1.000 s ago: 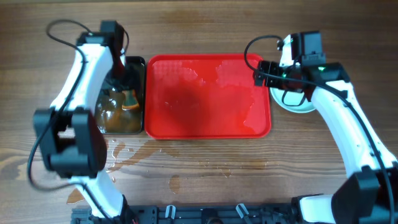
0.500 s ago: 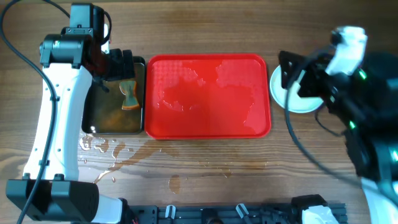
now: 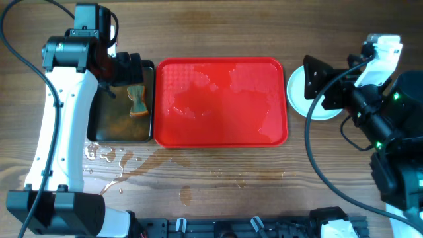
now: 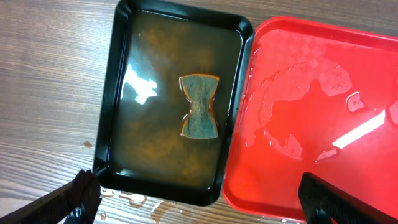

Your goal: Clean dirty plates on tray and stack at the side

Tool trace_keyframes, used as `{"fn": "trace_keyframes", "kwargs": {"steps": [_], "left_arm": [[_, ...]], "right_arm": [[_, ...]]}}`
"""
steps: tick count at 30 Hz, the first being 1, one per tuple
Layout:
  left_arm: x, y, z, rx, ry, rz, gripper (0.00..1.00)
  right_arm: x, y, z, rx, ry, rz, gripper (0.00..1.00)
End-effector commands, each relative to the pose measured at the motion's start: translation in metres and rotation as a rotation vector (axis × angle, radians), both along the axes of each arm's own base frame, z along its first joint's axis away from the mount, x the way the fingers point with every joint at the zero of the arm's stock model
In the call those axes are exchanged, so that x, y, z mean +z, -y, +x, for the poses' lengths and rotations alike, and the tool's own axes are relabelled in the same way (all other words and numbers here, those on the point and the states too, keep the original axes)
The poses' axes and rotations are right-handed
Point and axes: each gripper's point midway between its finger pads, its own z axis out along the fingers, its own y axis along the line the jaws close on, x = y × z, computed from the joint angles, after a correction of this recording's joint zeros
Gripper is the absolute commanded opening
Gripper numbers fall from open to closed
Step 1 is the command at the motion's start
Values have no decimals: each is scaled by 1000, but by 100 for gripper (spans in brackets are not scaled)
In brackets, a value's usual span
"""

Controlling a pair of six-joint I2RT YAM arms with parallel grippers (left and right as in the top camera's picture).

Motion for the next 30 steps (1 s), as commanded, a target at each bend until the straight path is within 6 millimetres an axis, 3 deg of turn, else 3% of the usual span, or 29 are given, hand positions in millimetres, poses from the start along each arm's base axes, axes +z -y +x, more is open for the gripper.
{"fn": "trace_keyframes", "kwargs": {"steps": [1,3,13,22,26,30], "left_arm": [[2,0,1,-1,5,5,100],[2,0,1,-1,6,5,100],[2,0,1,-1,5,5,100],[2,0,1,-1,5,5,100],[2,0,1,-1,5,5,100],[2,0,1,-1,6,5,100]], "right_arm": [[-19,2,-8,9,74,-65,100],[-33,4,-15,5,142,-65,100],[-148,7,-55,4,390,-21,100],[-190,12,-62,-18,441,-18,100],[-215,14,-62,-25,341,-33,100],[-215,14,-62,-25,338,-33,100]]}}
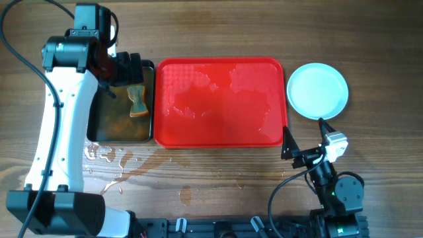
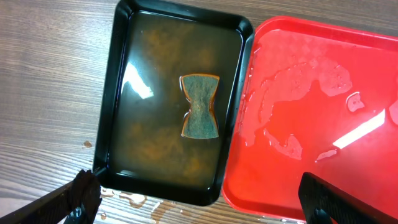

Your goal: Clean dirty plates on tray and stack at the side

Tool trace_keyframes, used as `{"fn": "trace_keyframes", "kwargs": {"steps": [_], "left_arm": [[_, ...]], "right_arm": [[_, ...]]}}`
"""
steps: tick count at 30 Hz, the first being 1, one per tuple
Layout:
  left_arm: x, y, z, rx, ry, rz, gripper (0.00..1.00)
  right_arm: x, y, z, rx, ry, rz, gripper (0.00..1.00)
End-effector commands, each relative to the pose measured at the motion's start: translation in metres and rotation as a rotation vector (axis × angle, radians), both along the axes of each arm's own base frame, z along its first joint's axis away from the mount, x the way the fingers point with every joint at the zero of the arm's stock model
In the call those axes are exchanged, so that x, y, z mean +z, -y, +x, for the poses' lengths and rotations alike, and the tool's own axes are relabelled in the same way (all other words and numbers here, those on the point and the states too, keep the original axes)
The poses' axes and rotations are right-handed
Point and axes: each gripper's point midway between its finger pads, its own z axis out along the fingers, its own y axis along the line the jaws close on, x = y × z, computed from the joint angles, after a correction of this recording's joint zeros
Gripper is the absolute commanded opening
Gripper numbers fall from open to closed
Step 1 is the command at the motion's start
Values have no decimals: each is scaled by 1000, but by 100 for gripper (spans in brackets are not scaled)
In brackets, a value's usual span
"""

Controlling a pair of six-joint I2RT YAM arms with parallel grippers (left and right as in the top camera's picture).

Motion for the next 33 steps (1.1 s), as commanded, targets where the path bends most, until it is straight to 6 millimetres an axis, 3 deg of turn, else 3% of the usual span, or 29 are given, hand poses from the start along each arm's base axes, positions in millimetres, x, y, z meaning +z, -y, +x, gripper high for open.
{"fn": "trace_keyframes", "kwargs": {"steps": [1,20,24,29,33], "left_arm": [[2,0,1,-1,6,5,100],[5,0,0,-1,15,5,100],[27,5,-9,-16,80,1,100],[78,20,-36,-100,242,20,100],[116,13,-58,-77,466,0,100]], "right_arm": [[4,4,0,-21,18,2,100],[3,4,0,-21,15,2,100],[3,4,0,-21,15,2,100],[3,4,0,-21,15,3,100],[3,4,0,-21,15,2,100]]}}
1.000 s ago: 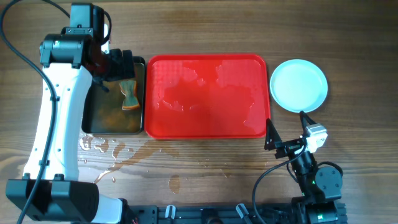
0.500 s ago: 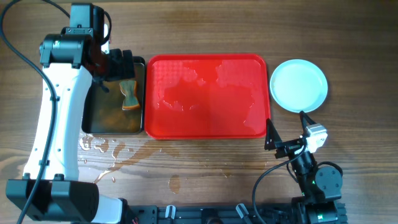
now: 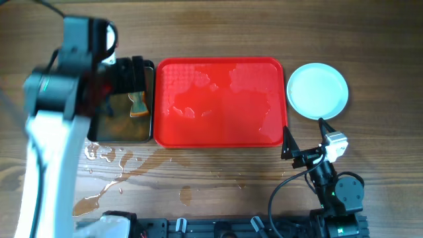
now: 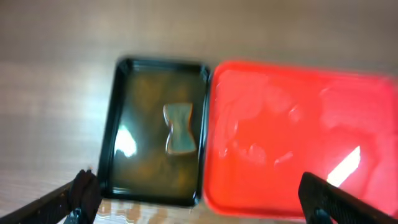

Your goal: Clean dirty plates on tray and stack at the side

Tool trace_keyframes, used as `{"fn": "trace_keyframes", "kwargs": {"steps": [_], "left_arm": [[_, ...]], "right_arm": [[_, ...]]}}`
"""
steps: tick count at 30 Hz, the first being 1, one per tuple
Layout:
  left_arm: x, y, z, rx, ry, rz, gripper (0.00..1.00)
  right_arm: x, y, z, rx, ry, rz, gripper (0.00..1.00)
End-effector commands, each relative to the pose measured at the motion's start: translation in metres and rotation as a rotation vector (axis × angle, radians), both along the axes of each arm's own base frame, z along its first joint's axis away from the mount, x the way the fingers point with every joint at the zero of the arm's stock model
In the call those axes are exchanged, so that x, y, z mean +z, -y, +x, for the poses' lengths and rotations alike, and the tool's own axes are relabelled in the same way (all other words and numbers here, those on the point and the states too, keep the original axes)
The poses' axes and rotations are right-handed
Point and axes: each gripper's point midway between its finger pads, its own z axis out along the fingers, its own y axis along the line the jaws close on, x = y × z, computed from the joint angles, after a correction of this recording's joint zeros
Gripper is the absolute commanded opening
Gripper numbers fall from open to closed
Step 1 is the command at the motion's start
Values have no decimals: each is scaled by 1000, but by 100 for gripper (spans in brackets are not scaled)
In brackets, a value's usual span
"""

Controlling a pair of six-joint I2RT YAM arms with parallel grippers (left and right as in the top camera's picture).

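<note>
The red tray (image 3: 221, 132) lies in the middle of the table, wet and with no plates on it; it also fills the right of the left wrist view (image 4: 292, 180). A pale round plate (image 3: 317, 90) rests on the table just right of the tray. My left gripper (image 4: 202, 202) is open and holds nothing, high above the black tray and blurred in the overhead view (image 3: 125, 76). My right gripper (image 3: 304, 135) is open and holds nothing, folded back near the front right, below the plate.
A black tray (image 4: 109, 143) of brown water sits against the red tray's left side, with a sponge (image 4: 179, 127) lying in it. Spilled water (image 3: 109, 158) spreads over the wood in front of the black tray. Cables run by the right arm's base (image 3: 340, 192).
My left arm has moved and shows blurred; its wrist view now takes in both trays from farther off and squarer. The sponge, plate and right arm stay where they were.
At first my right arm reached over the plate beside the red tray while my left gripper hung open over the black tray. A second later the right arm was folded at the front right and the plate lay bare. Now the left arm has pulled away.
</note>
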Motion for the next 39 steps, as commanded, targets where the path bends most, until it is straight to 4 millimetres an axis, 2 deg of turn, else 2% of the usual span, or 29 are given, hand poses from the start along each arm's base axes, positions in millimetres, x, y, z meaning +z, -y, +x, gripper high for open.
{"fn": "trace_keyframes", "kwargs": {"steps": [1,4,8,17,22,33,39], "left_arm": [[30,-11,-27,10,205,-11,100],[23,-11,-42,1,369,-51,100],[-15,-11,-52,-10,538,-78,100],[-79,-13,-72,-50,788,-134,100],[-93,-14,-79,-54,909,-127,100],[-126,-17,-81,-36,920,-118,100],[-152,-17,-81,-32,828,-121,100]], "right_arm": [[3,4,0,-21,14,2,100],[3,4,0,-21,14,2,100],[3,4,0,-21,14,2,100],[3,4,0,-21,14,2,100],[3,4,0,-21,14,2,100],[3,4,0,-21,14,2,100],[3,4,0,-21,14,2,100]]}}
